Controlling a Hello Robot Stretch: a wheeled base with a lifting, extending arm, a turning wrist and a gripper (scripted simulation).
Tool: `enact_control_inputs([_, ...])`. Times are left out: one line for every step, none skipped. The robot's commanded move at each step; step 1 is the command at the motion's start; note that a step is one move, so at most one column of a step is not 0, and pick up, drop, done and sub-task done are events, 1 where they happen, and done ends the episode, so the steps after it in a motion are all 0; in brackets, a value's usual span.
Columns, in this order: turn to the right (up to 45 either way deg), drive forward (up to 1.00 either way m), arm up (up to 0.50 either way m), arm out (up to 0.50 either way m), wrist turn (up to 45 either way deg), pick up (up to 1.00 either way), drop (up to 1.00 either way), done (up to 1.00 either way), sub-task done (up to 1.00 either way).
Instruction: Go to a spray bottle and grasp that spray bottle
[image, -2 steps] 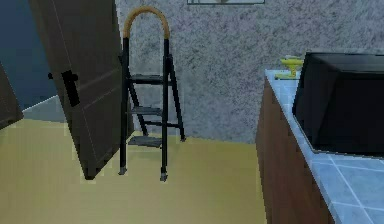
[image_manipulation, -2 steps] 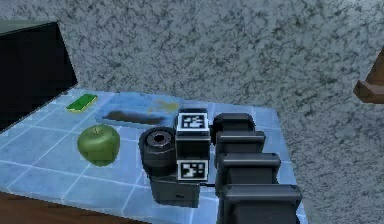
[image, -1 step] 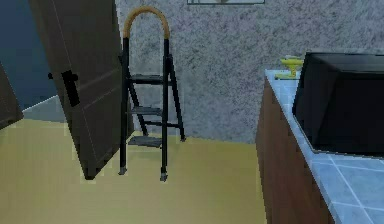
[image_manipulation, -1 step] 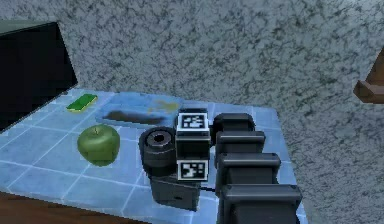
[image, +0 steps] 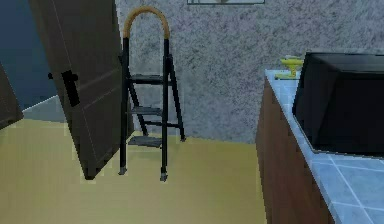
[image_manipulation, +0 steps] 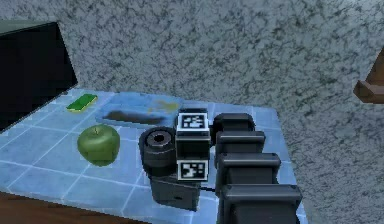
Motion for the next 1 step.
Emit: enact_control_inputs([0.0,0.00,0.00,0.00,0.0,0.00,0.00,1.00,0.00])
